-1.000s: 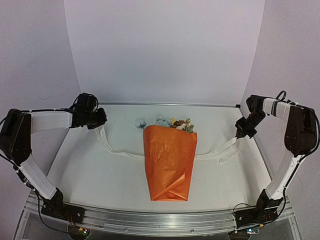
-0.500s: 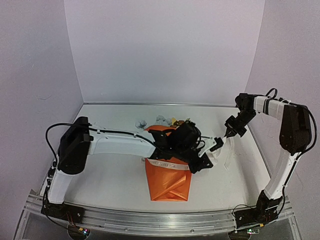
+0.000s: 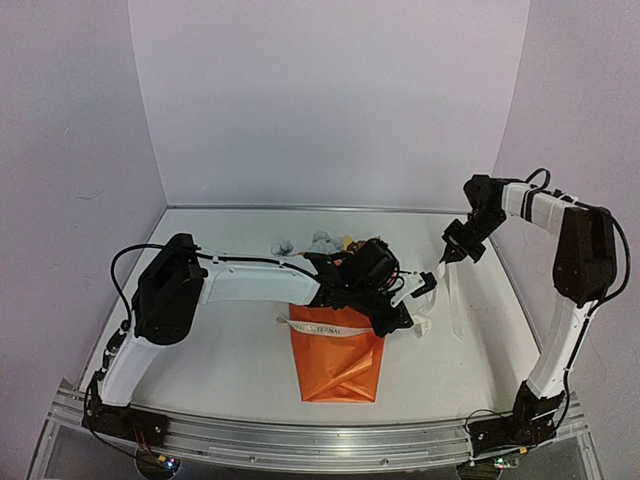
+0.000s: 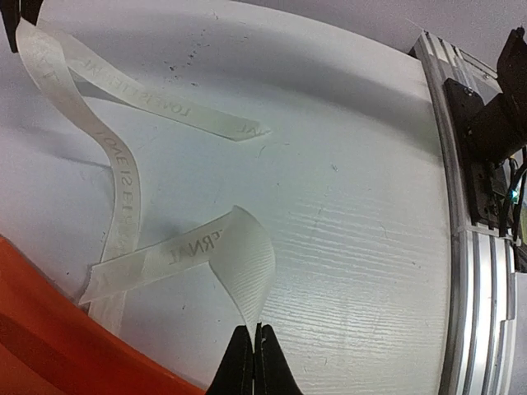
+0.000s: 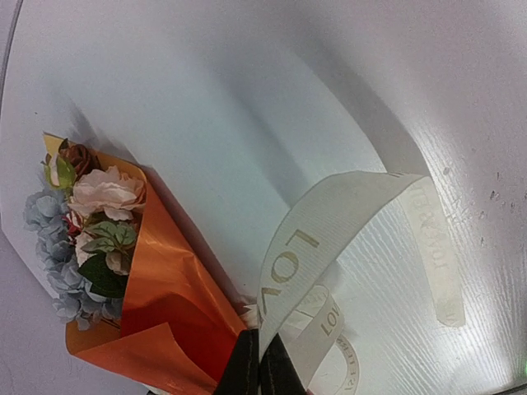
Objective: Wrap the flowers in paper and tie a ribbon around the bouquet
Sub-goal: Place the left side of the ribbon on the folded bouquet, then pick up the ribbon from the folded bouquet.
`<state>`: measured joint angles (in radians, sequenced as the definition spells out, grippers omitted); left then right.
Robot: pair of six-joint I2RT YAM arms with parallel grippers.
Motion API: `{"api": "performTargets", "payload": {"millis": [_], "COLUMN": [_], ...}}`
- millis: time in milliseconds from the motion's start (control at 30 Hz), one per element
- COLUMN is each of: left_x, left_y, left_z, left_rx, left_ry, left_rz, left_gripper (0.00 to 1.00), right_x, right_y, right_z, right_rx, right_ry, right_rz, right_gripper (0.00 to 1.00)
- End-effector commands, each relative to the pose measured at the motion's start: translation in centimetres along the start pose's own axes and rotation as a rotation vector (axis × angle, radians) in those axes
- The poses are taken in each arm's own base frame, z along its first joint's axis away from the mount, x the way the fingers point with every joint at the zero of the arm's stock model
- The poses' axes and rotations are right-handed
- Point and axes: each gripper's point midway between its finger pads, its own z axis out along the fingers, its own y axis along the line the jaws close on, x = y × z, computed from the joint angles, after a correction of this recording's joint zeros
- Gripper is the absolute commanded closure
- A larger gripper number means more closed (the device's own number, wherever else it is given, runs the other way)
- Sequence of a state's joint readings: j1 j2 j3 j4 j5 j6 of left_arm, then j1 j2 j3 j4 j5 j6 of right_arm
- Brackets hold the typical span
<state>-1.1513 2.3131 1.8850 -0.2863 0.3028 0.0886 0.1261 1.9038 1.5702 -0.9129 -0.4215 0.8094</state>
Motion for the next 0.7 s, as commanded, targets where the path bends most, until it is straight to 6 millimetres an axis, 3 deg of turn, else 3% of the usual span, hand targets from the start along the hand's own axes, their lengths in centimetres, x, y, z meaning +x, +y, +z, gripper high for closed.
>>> {"api": "performTargets", "payload": {"millis": [0, 100, 267, 367, 500, 567, 667], "left_x": [-3.4, -3.7, -6.0, -8.3, -9.3, -9.2, -6.2], "left_y": [0.5, 1.5, 2.3, 2.5, 2.3, 2.8, 4.0], "left_z": [-0.3, 0.0, -2.3, -5.6, -10.2, -12.8, -16.2], "left_rx": [-0.026, -0.038, -0.049, -0.049, -0.035, -0.048, -0.089], "left_ry": [-0.081, -0.096, -0.180, -0.265, -0.337, -0.361, -0.347], "left_rz": [0.028, -0.008, -0.059, -0.086, -0.126, -0.156, -0.230], "left_gripper": [0.97, 0.92, 0.63, 0.50, 0.36, 0.33, 0.33], "right_x": [0.3, 0.7, 1.2, 1.1, 1.2, 1.2, 1.3], "right_y": [2.1, 3.1, 4.3, 4.6, 4.7, 4.8, 5.6], "right_z": [-0.9, -1.4, -1.9, -2.0, -2.4, -2.5, -2.9], "right_rx": [-0.037, -0.059, -0.091, -0.104, -0.124, -0.144, -0.205], "right_ry": [0.002, -0.002, -0.013, -0.019, -0.040, -0.055, -0.085], "right_rz": [-0.062, -0.100, -0.151, -0.163, -0.190, -0.208, -0.236], "right_gripper": [1.00, 1.00, 1.00, 1.00, 1.00, 1.00, 1.00]}}
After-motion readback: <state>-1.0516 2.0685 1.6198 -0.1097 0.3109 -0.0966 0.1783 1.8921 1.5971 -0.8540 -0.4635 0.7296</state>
